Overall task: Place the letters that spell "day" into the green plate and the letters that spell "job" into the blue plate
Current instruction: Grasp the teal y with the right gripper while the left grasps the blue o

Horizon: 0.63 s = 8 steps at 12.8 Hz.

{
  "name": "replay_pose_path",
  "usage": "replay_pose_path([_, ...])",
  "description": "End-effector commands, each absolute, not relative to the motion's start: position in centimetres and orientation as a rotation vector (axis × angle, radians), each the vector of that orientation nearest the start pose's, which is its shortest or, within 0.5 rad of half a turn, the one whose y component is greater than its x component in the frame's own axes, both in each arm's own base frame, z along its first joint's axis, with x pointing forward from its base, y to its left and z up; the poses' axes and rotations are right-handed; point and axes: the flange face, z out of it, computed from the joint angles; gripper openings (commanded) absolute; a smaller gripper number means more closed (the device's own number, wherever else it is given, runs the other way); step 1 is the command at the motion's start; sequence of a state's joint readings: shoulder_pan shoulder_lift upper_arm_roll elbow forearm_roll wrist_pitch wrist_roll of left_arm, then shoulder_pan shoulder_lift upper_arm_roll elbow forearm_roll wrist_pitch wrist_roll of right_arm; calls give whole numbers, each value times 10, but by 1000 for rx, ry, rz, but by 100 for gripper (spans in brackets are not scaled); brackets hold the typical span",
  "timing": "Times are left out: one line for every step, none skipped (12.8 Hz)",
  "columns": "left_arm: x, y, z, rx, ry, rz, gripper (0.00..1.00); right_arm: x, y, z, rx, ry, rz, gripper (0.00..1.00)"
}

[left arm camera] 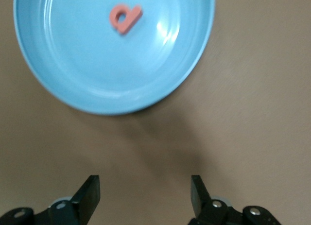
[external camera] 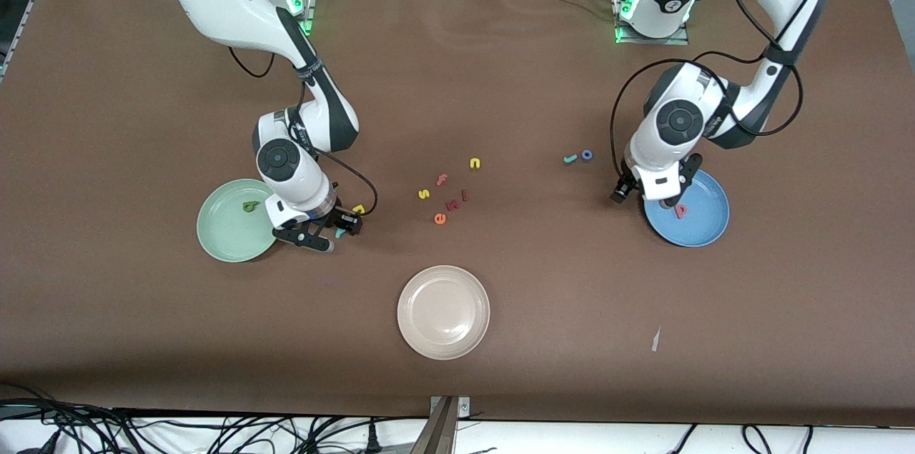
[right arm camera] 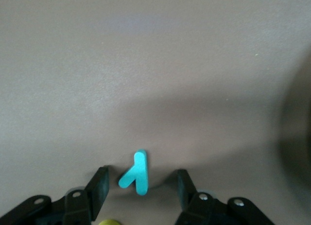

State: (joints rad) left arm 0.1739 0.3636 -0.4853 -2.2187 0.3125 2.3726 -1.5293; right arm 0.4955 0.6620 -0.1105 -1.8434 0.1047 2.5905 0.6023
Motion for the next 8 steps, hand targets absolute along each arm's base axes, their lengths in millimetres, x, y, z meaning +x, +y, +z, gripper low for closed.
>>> replay_pose_path([484, -183, 222, -2640, -1459, 91, 84, 604, 245, 170, -3080, 402, -146, 61])
replay_pose_path([480, -195, 224, -2632, -1504, 121, 84, 602, 244, 168, -3082, 407, -139, 57])
replay_pose_path([478, -200, 223, -2627, -1522, 131, 84, 602, 244, 167, -3080, 413, -136, 56])
replay_pose_path([469, -218, 221, -2630, -1502, 131, 84, 602, 244, 166, -3080, 415, -136, 51])
replay_pose_path([465, -219, 215, -2606, -1513, 130, 84, 601, 244, 165, -3080, 417, -133, 45])
replay_pose_path([457, -221, 208, -2597, -1490, 138, 84, 601, 244, 164, -3080, 417, -131, 38])
replay_pose_path([453, -219, 203, -2588, -1484, 145, 84, 601, 244, 164, -3081, 417, -129, 30])
replay_pose_path([449, -218, 200, -2599, -1492, 141, 83, 601, 244, 164, -3081, 415, -129, 27])
